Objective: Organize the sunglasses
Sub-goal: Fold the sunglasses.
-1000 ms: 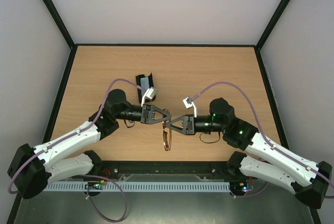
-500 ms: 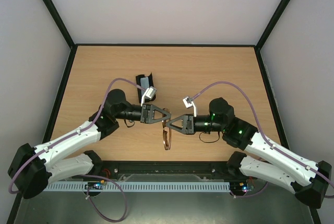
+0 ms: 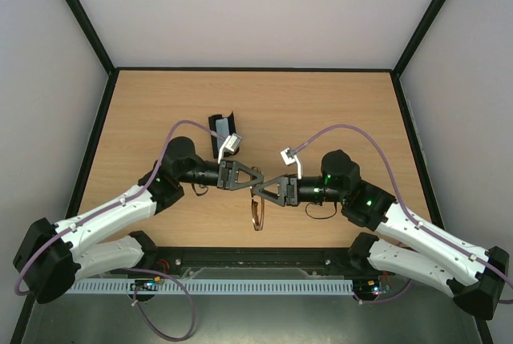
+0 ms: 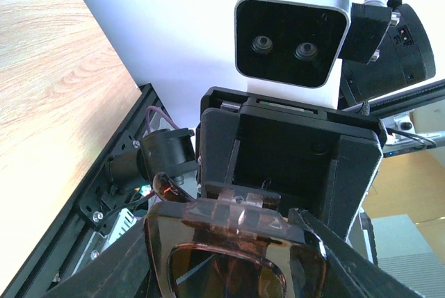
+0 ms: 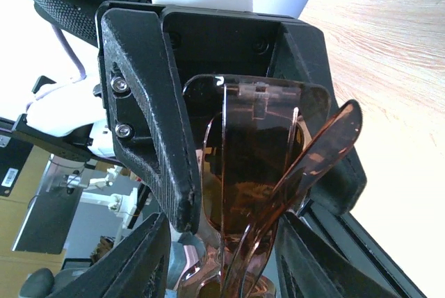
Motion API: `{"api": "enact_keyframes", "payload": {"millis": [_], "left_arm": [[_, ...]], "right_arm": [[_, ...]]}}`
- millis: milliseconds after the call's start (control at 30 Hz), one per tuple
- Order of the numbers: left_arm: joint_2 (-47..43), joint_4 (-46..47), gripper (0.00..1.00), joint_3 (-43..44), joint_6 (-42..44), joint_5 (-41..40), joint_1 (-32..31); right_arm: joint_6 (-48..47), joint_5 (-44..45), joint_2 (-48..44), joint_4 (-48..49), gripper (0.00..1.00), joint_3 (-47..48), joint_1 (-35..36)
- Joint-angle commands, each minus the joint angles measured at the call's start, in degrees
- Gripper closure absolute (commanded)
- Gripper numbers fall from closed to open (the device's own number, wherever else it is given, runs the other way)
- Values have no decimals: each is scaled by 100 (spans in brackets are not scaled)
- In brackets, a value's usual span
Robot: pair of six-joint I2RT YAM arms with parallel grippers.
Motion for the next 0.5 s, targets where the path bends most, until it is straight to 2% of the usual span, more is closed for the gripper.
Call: {"api": "enact_keyframes", "payload": {"millis": [0, 200, 467], "left_arm": [[-6, 156, 56, -55, -18, 57, 18], [19, 176, 56, -63, -12, 62, 18], [79, 197, 56, -53, 0, 67, 18]], "right_arm": [[-33, 28, 14, 216, 56, 92, 37], [-59, 75, 45, 188, 61, 56, 33], [-77, 196, 80, 160, 81, 20, 35]]}}
